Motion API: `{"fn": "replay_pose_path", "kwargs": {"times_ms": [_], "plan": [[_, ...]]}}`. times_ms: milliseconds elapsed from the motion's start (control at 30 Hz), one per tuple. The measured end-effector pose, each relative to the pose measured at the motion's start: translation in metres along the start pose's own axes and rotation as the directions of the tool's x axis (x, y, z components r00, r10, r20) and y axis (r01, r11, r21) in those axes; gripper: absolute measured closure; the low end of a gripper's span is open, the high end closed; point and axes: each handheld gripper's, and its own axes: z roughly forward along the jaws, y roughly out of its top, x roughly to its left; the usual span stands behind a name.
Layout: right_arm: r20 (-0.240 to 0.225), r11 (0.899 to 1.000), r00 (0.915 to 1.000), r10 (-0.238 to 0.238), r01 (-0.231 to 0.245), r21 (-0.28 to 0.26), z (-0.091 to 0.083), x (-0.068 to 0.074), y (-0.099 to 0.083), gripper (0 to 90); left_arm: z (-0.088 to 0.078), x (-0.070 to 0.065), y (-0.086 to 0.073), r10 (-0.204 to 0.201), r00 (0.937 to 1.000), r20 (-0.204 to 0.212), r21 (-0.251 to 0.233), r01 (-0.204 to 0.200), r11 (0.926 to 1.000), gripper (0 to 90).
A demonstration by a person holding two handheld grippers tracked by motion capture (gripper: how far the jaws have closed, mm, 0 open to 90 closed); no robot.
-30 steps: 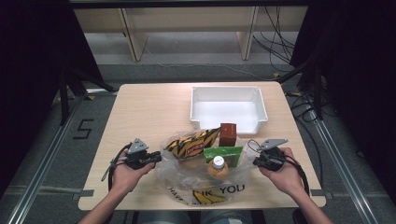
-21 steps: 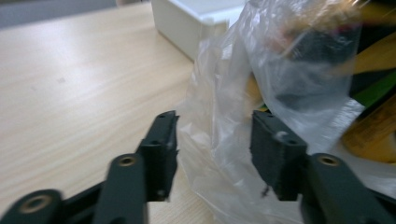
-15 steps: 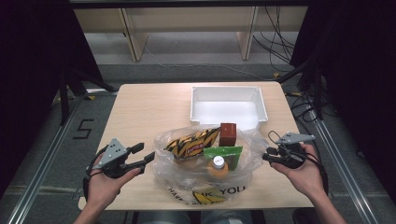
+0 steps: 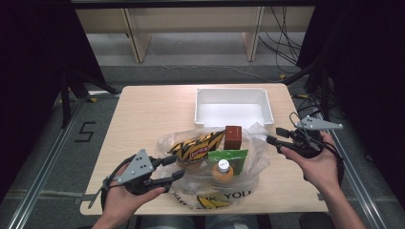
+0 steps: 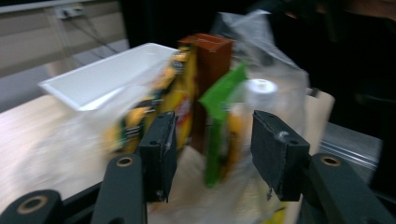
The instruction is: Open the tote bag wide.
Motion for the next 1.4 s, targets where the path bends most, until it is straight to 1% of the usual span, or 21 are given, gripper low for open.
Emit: {"fn": "replay_pose_path", "kwargs": {"times_ms": [167, 233, 300, 433, 467, 533, 633, 800, 867, 933, 967, 1000, 1067, 1100, 1133, 1200, 1233, 1267, 1333, 1367, 1400], "plan": [[-0.110, 0.993, 0.9904, 0.083, -0.091, -0.074, 0.004, 0.005, 0.013, 46.6, 0.024, -0.006, 0.000, 0.022, 0.9962, 0.084, 0.061, -0.027, 0.9977, 47.2], [-0.118, 0.993, 0.9895, 0.083, -0.092, -0.069, 0.006, 0.010, 0.016, 45.7, 0.036, -0.008, -0.001, 0.025, 0.9945, 0.101, 0.082, -0.033, 0.9961, 46.4], [-0.126, 0.996, 0.9916, 0.030, -0.041, -0.085, 0.012, 0.012, 0.017, 45.4, 0.044, -0.010, -0.003, 0.034, 0.9935, 0.109, 0.095, -0.045, 0.9945, 46.3], [-0.151, 1.000, 0.9885, 0.012, -0.014, -0.017, 0.019, 0.019, 0.014, 48.0, 0.061, -0.013, -0.009, 0.046, 0.9889, 0.141, 0.136, -0.065, 0.9886, 49.5], [-0.148, 1.000, 0.9890, -0.005, 0.004, -0.009, 0.022, 0.019, 0.012, 49.5, 0.064, -0.014, -0.011, 0.022, 0.9897, 0.141, 0.149, -0.044, 0.9879, 51.3], [-0.145, 1.000, 0.9894, 0.006, -0.003, 0.024, 0.025, 0.023, 0.007, 53.2, 0.069, -0.013, -0.016, 0.023, 0.9883, 0.151, 0.169, -0.048, 0.9844, 56.7], [-0.140, 0.998, 0.9897, -0.029, 0.036, 0.045, 0.028, 0.022, 0.002, 66.0, 0.073, -0.012, -0.021, 0.002, 0.9873, 0.159, 0.191, -0.033, 0.9810, 64.5], [-0.159, 0.990, 0.9872, -0.018, 0.040, 0.136, 0.032, 0.026, -0.006, 89.5, 0.080, -0.011, -0.029, -0.046, 0.9843, 0.170, 0.229, 0.006, 0.9733, 77.1], [-0.149, 0.985, 0.9881, -0.039, 0.063, 0.159, 0.035, 0.026, -0.008, 90.0, 0.083, -0.011, -0.033, -0.076, 0.9810, 0.178, 0.234, 0.033, 0.9717, 81.9], [-0.143, 0.981, 0.9895, -0.022, 0.049, 0.190, 0.038, 0.028, -0.011, 90.0, 0.085, -0.012, -0.037, -0.090, 0.9793, 0.181, 0.245, 0.044, 0.9685, 84.6], [-0.131, 0.976, 0.9872, -0.090, 0.114, 0.183, 0.040, 0.024, -0.012, 90.0, 0.087, -0.012, -0.039, -0.100, 0.9771, 0.188, 0.250, 0.051, 0.9670, 85.6], [-0.121, 0.975, 0.9912, -0.053, 0.078, 0.207, 0.041, 0.026, -0.014, 90.0, 0.088, -0.012, -0.041, -0.101, 0.9779, 0.183, 0.251, 0.053, 0.9666, 86.4], [-0.110, 0.968, 0.9910, -0.075, 0.099, 0.230, 0.045, 0.024, -0.018, 90.0, 0.091, -0.012, -0.045, -0.113, 0.9751, 0.191, 0.267, 0.059, 0.9619, 87.0], [-0.091, 0.972, 0.9938, -0.064, 0.083, 0.219, 0.048, 0.023, -0.021, 90.0, 0.092, -0.012, -0.047, -0.121, 0.9753, 0.185, 0.279, 0.066, 0.9579, 87.2], [-0.088, 0.963, 0.9929, -0.080, 0.100, 0.249, 0.048, 0.022, -0.023, 90.0, 0.093, -0.012, -0.050, -0.133, 0.9739, 0.184, 0.284, 0.077, 0.9558, 87.3], [-0.077, 0.968, 0.9958, -0.049, 0.067, 0.243, 0.054, 0.020, -0.028, 90.0, 0.096, -0.012, -0.054, -0.137, 0.9750, 0.175, 0.289, 0.082, 0.9537, 87.4], [-0.075, 0.954, 0.9951, -0.064, 0.083, 0.288, 0.055, 0.017, -0.029, 90.0, 0.096, -0.012, -0.056, -0.131, 0.9758, 0.175, 0.296, 0.074, 0.9522, 87.4], [-0.068, 0.958, 0.9955, -0.065, 0.082, 0.275, 0.059, 0.015, -0.033, 90.0, 0.098, -0.011, -0.058, -0.114, 0.9762, 0.184, 0.297, 0.055, 0.9533, 87.4], [-0.060, 0.951, 0.9965, -0.058, 0.073, 0.300, 0.066, 0.011, -0.041, 90.0, 0.100, -0.011, -0.062, -0.122, 0.9763, 0.179, 0.313, 0.061, 0.9480, 87.2], [-0.065, 0.940, 0.9964, -0.055, 0.073, 0.332, 0.066, 0.009, -0.041, 90.0, 0.102, -0.011, -0.065, -0.118, 0.9763, 0.181, 0.318, 0.056, 0.9466, 86.8], [-0.061, 0.942, 0.9964, -0.059, 0.076, 0.326, 0.070, 0.007, -0.045, 90.0, 0.103, -0.011, -0.067, -0.119, 0.9782, 0.170, 0.327, 0.058, 0.9434, 86.5]]}}
